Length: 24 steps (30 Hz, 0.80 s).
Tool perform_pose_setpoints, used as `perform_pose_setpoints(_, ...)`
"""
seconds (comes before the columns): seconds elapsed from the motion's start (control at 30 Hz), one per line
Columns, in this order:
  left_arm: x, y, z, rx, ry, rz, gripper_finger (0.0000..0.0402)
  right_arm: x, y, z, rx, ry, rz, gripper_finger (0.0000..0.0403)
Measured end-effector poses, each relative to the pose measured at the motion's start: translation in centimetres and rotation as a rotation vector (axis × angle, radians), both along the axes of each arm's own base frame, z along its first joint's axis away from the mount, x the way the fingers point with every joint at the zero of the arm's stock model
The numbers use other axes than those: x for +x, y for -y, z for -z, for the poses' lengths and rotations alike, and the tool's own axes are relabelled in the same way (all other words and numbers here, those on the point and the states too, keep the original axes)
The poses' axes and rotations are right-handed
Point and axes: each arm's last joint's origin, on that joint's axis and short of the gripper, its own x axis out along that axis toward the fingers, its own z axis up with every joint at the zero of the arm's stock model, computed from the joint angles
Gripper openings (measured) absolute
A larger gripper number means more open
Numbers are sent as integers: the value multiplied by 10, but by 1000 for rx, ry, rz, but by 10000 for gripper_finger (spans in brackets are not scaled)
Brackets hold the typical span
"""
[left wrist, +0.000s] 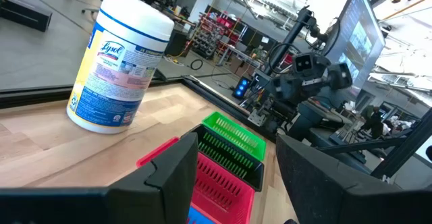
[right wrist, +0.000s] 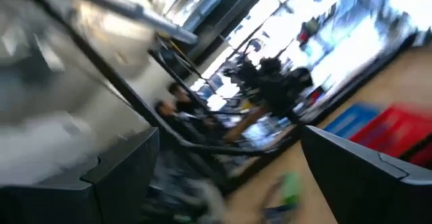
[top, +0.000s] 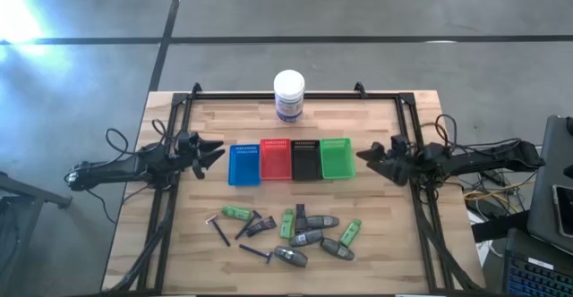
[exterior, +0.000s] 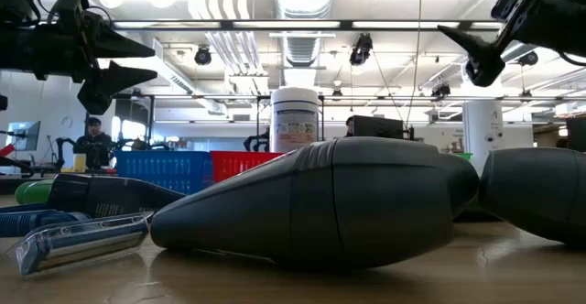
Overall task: Pick & Place Travel size toiletries
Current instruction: Put the green shampoo into the black basket
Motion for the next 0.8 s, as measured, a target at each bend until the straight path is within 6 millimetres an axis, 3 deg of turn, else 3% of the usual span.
perform_pose_setpoints(0.33, 0, 0, 0, 0, 0, 0, 207, -3, 2, -8, 273, 91, -31, 359)
perform_pose_setpoints(0.47, 0, 0, 0, 0, 0, 0, 207, -4, 5, -9, 312, 119, 87, 359)
perform_pose_setpoints(0.57, 0, 0, 0, 0, 0, 0, 207, -3, 6, -11, 436, 137, 43, 359)
perform_pose_setpoints(0.8, 0, 0, 0, 0, 0, 0, 207, 0, 5, -18, 467, 132, 31, 359)
